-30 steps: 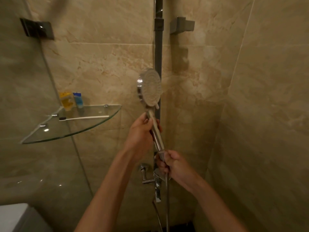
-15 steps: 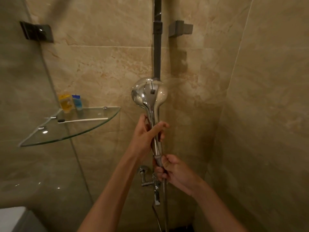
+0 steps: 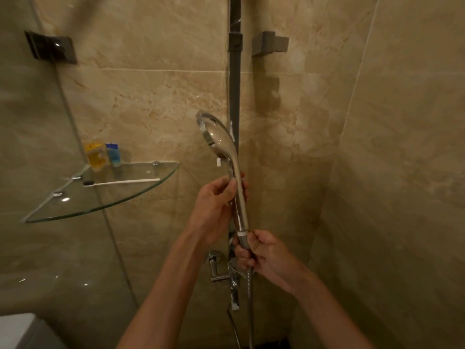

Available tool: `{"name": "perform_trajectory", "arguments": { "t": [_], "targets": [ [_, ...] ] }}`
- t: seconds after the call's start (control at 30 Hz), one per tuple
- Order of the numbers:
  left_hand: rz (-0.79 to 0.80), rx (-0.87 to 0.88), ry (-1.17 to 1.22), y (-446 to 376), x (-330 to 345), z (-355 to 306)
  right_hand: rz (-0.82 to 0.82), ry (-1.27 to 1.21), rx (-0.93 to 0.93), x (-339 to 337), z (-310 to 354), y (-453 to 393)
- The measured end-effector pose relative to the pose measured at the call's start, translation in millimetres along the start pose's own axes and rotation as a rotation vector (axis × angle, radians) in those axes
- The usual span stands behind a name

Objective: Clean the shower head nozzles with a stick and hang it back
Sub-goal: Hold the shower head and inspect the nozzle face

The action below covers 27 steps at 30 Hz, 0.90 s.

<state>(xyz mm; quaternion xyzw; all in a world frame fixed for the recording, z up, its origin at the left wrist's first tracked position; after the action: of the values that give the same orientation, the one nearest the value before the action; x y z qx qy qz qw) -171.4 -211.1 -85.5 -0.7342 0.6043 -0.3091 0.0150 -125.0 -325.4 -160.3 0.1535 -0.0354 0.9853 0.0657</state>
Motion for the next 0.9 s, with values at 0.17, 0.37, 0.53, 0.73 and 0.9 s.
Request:
{"name": "perform_trajectory", "arguments": {
  "t": [0.17,0.37,0.53,0.73,0.9],
  "targets": [
    [-0.008,0.037,0.008,-5.8,-4.6,4.0,0.022,-0.001,0.000,0.4,-3.0,-1.2],
    [-0.052,0.085,-0.077,-12.1,-11.6,11.5,-0.056,0.055,-0.007,-0.5,-2.1,-1.5],
    [-0.139,0.113,-0.326,-13.6,-13.8,16.0,-0.152,0.027,-0.042,0.9,-6.2,-9.1],
    [-0.317,0.196,-0.396,-16.2,-11.4,15.1,-0.258,0.236,-0.070,-1.3,-12.1,-15.1],
    [-0.364,0.230,-0.412,-14.3,-9.1,12.6,-0.371,0.318,-0.070,-9.5,-15.4,-17.7]
  ]
}}
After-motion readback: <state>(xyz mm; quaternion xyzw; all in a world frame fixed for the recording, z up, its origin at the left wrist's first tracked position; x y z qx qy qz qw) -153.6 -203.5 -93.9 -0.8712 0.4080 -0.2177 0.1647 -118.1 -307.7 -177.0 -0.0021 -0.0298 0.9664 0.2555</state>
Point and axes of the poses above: each hand's wrist, its own y-axis away from the middle knuckle, its own x-axis out of the palm, z = x × y, the point moved 4 cm from there along -y, towards the middle knuckle, and after that the axes turned 12 degrees about z, right-handed, at the moved point
